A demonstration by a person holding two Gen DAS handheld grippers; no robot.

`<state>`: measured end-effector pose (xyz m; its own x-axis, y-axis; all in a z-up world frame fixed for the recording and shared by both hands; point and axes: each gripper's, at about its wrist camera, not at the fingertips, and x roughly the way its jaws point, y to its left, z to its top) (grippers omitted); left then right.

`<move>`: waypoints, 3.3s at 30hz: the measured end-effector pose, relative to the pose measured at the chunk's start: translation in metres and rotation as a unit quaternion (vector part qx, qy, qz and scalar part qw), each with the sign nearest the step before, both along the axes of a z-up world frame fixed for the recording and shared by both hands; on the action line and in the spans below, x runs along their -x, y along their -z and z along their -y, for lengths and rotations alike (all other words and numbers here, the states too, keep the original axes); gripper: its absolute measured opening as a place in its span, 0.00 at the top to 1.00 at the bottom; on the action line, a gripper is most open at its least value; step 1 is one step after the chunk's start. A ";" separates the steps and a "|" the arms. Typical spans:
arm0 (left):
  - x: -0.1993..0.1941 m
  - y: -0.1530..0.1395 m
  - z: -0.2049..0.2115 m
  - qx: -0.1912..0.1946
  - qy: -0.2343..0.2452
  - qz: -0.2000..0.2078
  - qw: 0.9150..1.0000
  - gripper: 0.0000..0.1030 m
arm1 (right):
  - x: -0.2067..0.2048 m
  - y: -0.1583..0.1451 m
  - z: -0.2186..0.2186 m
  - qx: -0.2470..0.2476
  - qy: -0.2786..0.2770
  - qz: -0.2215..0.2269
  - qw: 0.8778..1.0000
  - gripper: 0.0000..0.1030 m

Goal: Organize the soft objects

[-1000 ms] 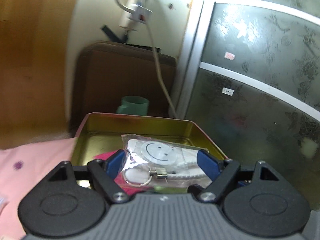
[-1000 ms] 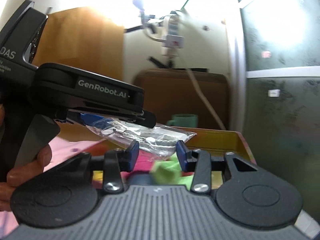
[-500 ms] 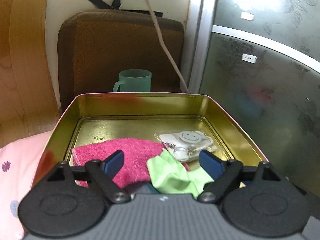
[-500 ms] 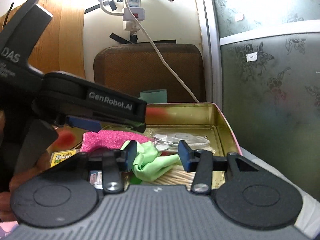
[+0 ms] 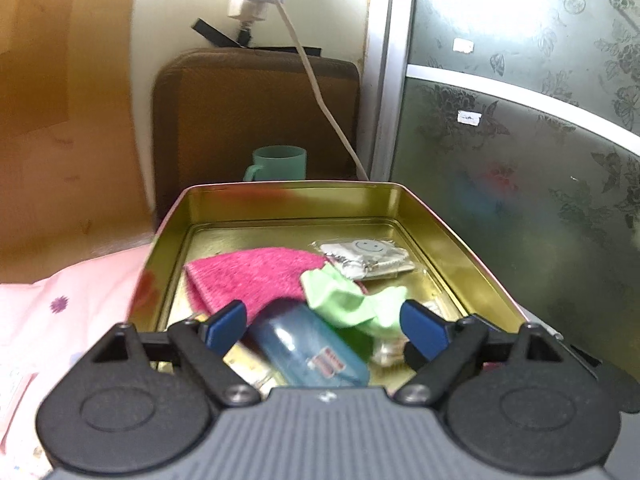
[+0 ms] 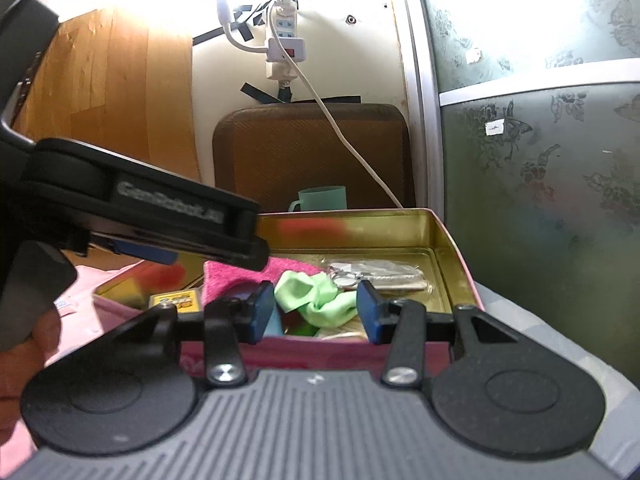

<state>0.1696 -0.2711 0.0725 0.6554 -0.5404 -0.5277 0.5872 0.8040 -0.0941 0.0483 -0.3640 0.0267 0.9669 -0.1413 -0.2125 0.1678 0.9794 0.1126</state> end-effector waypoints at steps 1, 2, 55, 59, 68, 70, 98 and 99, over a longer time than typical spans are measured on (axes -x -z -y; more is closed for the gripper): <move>0.005 -0.001 -0.005 0.002 -0.003 0.001 1.000 0.13 | 0.004 0.000 -0.002 -0.002 0.001 0.001 1.000 0.52; 0.009 -0.002 -0.010 0.002 -0.006 0.003 1.000 0.13 | 0.008 0.001 -0.004 -0.004 0.002 0.002 1.000 0.52; 0.040 0.078 -0.318 -0.067 -0.278 -0.017 0.958 0.06 | 0.006 0.019 -0.193 0.019 -0.202 -0.162 0.966 0.40; 0.034 0.079 -0.327 -0.078 -0.292 -0.017 0.953 0.06 | 0.002 0.018 -0.202 0.019 -0.211 -0.168 0.963 0.37; 0.025 0.082 -0.344 -0.064 -0.297 -0.043 0.952 0.04 | -0.007 0.016 -0.224 0.040 -0.228 -0.173 0.957 0.33; 0.026 0.082 -0.344 -0.063 -0.295 -0.042 0.952 0.04 | -0.009 0.016 -0.228 0.041 -0.231 -0.174 0.956 0.31; 0.029 0.081 -0.358 -0.002 -0.281 -0.051 0.958 0.03 | -0.072 0.009 -0.255 0.004 -0.226 -0.192 0.955 0.15; 0.031 0.080 -0.359 0.004 -0.280 -0.047 0.959 0.03 | -0.071 0.009 -0.254 0.002 -0.229 -0.190 0.955 0.16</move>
<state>0.1390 0.0884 -0.0077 0.7940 -0.1214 -0.5956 0.0525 0.9899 -0.1318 0.1195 -0.1100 0.0176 0.7811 0.2756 -0.5603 -0.2498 0.9603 0.1241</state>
